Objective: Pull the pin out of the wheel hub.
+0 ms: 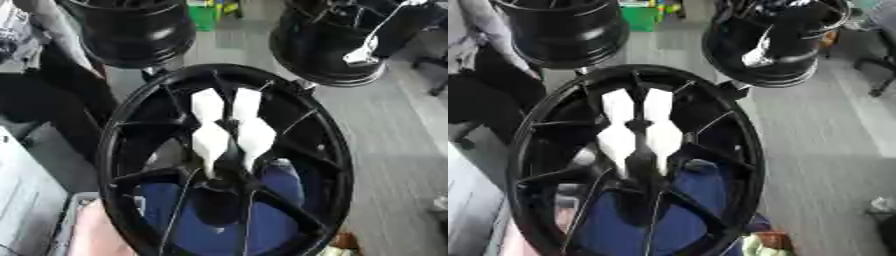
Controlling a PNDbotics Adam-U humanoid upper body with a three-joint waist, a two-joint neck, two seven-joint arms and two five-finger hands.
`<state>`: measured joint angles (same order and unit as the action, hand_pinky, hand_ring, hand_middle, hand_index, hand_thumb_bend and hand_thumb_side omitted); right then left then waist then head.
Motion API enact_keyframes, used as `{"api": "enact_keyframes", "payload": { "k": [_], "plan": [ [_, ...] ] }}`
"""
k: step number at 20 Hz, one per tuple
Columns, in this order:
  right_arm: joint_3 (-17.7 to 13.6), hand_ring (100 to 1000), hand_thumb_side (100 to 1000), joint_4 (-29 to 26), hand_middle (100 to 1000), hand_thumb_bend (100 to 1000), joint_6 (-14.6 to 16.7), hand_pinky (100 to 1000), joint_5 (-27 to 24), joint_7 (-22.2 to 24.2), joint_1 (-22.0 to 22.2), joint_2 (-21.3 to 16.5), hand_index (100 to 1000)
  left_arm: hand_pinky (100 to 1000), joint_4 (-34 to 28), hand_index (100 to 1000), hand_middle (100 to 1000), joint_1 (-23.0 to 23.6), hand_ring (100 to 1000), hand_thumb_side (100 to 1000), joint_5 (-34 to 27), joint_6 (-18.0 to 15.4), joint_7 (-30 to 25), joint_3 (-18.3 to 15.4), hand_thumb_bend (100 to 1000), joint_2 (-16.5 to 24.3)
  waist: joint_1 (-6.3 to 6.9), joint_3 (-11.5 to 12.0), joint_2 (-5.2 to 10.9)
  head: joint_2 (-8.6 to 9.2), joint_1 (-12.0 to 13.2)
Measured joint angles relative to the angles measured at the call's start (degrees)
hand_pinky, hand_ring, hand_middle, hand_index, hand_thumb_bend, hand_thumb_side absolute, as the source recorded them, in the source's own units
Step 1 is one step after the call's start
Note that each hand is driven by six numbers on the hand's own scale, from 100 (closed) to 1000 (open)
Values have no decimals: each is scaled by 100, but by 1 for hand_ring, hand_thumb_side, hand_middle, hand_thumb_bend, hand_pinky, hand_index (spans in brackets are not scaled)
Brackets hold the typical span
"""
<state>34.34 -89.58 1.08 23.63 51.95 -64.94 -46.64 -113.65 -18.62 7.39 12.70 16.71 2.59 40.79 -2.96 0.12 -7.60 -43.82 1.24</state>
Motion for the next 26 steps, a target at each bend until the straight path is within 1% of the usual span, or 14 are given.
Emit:
{"api": "enact_keyframes", "payload": {
  "k": [4, 6, 9, 14, 18, 19, 21, 23, 26],
  "plan": [
    [235, 919, 519, 5, 859, 273, -11, 908, -262, 0, -130, 75, 922, 768, 0, 782, 746, 4, 848, 722, 0, 5, -6, 0, 515, 1, 0, -2, 16, 0, -49],
    [335, 912, 532, 35, 854, 273, -57, 907, -377, 6, -191, 148, 918, 768, 0, 782, 746, 5, 849, 722, -1, 12, -14, 0, 516, 1, 1, 0, 18, 0, -95],
    [470, 903, 559, 126, 848, 240, -139, 906, -536, 11, -278, 271, 920, 768, 0, 782, 746, 5, 849, 722, -5, 24, -27, 0, 515, 1, 2, 3, 19, 0, -154],
    [661, 898, 574, 247, 846, 213, -241, 906, -774, 11, -368, 476, 919, 768, 0, 782, 746, 8, 849, 722, -12, 43, -49, 1, 516, 1, 3, 23, 28, 0, -222],
    [741, 897, 588, 256, 844, 209, -287, 907, -904, 12, -392, 565, 918, 767, 0, 781, 746, 8, 849, 722, -20, 48, -62, 2, 515, 1, 3, 37, 31, 0, -280],
    [754, 896, 577, 256, 844, 218, -291, 906, -919, 12, -392, 572, 917, 767, 0, 781, 746, 8, 850, 723, -23, 50, -68, 2, 515, 1, 3, 43, 31, 0, -297],
    [770, 896, 565, 238, 846, 206, -297, 905, -924, 9, -392, 584, 922, 767, 0, 781, 746, 8, 850, 723, -27, 49, -75, 2, 516, 1, 2, 63, 31, 0, -310],
    [770, 895, 549, 149, 845, 213, -322, 902, -929, 5, -389, 587, 919, 767, 0, 781, 746, 9, 850, 723, -27, 49, -77, 2, 515, 1, -1, 65, 30, 0, -299],
    [757, 896, 547, -34, 846, 197, -446, 902, -904, 10, -345, 544, 918, 767, 0, 781, 746, 9, 850, 724, -27, 51, -90, 3, 514, 1, -15, 71, -10, 0, -240]
  ]
}}
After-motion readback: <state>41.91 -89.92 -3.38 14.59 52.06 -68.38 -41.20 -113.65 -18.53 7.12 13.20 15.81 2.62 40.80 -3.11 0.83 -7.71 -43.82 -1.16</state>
